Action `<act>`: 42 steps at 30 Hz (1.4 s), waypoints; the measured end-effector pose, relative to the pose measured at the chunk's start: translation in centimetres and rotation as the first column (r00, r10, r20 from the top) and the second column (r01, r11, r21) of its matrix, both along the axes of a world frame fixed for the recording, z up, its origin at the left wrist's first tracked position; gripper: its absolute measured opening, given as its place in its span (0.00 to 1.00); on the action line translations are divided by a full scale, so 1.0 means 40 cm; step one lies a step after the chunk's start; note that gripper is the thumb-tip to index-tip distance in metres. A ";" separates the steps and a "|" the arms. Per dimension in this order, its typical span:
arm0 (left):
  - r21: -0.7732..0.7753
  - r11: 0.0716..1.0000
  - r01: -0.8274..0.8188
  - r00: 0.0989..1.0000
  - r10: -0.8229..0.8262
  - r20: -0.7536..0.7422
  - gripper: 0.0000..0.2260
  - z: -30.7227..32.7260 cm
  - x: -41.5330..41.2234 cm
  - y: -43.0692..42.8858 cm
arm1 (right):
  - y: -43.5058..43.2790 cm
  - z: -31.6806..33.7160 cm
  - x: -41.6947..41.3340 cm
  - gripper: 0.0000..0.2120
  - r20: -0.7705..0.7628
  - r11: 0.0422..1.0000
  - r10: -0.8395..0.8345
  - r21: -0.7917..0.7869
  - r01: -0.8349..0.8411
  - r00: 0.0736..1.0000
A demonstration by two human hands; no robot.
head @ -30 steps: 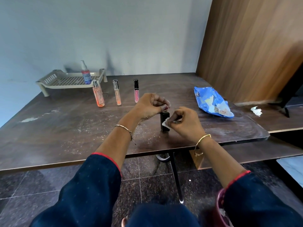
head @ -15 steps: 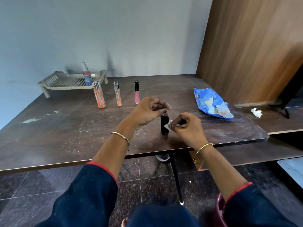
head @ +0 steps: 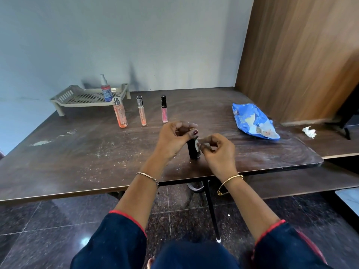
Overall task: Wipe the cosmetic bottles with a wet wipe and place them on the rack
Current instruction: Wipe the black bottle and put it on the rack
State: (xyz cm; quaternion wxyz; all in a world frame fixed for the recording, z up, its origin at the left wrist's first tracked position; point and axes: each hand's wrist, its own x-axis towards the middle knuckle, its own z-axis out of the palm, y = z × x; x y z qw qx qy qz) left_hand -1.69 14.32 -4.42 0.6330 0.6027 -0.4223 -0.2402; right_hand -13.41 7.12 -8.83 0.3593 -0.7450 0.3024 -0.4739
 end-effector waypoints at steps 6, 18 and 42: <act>0.021 1.000 0.003 0.999 -0.002 -0.050 0.05 -0.002 0.011 -0.002 | -0.012 -0.016 -0.020 0.10 -0.189 0.996 0.009 0.086 0.007 0.982; 0.056 0.998 -0.032 0.999 0.032 0.013 0.07 0.005 0.023 0.006 | 0.014 -0.008 -0.013 0.10 -0.179 0.980 -0.039 -0.200 0.003 0.983; 0.060 0.997 0.049 0.999 -0.048 -0.018 0.06 0.012 0.028 0.014 | 0.047 0.002 -0.023 0.07 -0.237 0.902 -0.037 -0.427 -0.070 0.971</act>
